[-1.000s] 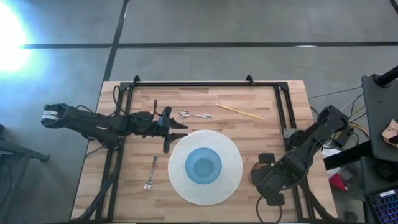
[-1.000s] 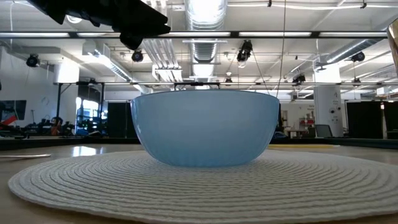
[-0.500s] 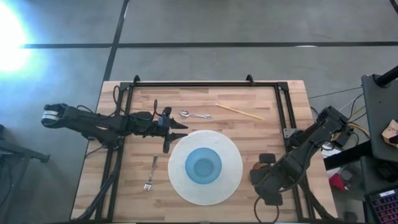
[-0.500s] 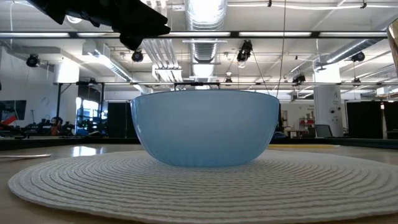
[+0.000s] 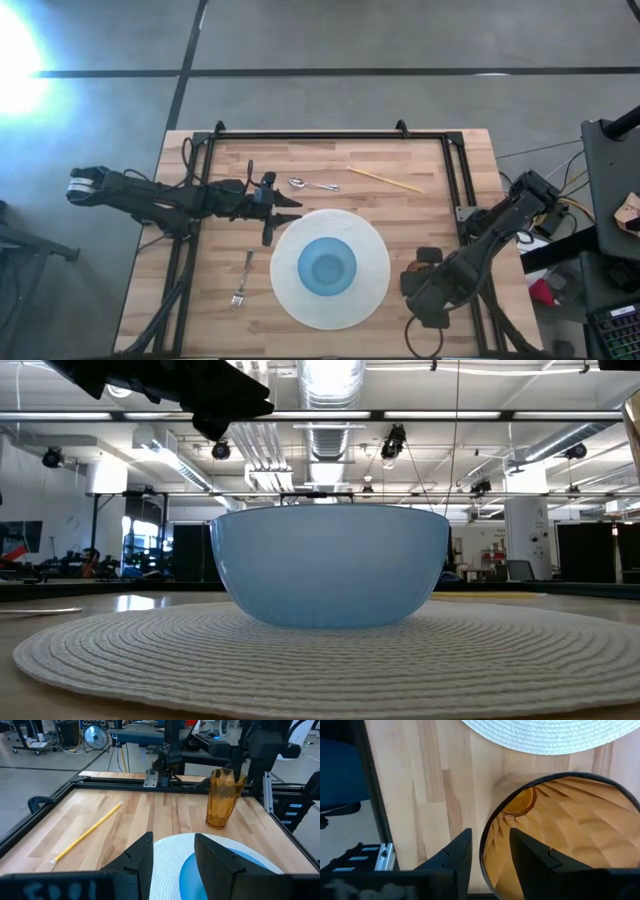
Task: Pick & Place Utensil
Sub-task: Move the yellow glass to the top left of the white mat
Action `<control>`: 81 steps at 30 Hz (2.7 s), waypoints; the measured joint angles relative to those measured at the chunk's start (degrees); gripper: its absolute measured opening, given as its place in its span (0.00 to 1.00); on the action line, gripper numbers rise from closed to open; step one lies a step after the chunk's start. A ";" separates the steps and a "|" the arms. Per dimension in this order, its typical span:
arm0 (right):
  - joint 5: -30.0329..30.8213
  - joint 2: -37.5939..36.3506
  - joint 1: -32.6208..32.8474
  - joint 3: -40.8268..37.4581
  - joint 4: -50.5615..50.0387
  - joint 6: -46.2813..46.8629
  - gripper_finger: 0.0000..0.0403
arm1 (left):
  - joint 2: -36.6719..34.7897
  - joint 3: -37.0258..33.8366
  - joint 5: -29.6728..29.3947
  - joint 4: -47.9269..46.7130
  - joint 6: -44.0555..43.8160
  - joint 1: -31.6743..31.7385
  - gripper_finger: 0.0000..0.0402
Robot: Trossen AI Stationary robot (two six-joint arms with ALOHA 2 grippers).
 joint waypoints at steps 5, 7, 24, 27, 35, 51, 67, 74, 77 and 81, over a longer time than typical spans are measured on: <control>0.48 0.00 0.00 -1.42 -0.02 0.25 0.22 | 0.00 0.00 0.00 0.04 0.00 0.01 0.34; 0.47 0.00 0.00 -1.80 0.05 0.17 0.16 | 0.00 0.00 0.00 0.04 0.00 0.01 0.34; 3.58 -4.02 -0.04 -1.72 -1.17 -2.94 0.03 | 0.00 0.00 0.00 0.02 0.01 -0.01 0.34; 6.88 -6.90 -0.15 -1.72 -2.19 -3.40 0.03 | 0.00 0.00 0.00 0.02 0.00 0.00 0.34; 19.46 -17.67 -2.41 -1.58 -2.28 -7.13 0.03 | 0.00 0.00 0.02 -0.02 0.00 0.01 0.34; 36.77 -32.27 -14.18 2.15 -1.04 -20.15 0.03 | 0.00 0.02 -0.02 -1.61 -1.15 0.01 0.34; 25.45 -25.02 -31.42 15.49 -0.32 -40.87 0.03 | -0.28 1.71 -4.81 -9.21 -3.63 0.78 0.34; 17.01 -16.83 -39.46 21.51 -2.83 -49.25 0.03 | -0.28 6.74 -4.94 -19.96 -4.07 1.21 0.34; 15.17 -12.64 -42.21 24.21 -5.50 -52.18 0.03 | -0.31 8.17 -4.95 -23.67 -4.31 1.21 0.34; 11.21 -6.75 -45.24 27.29 -9.34 -56.29 0.03 | -0.31 9.14 -4.96 -27.31 -4.59 1.21 0.34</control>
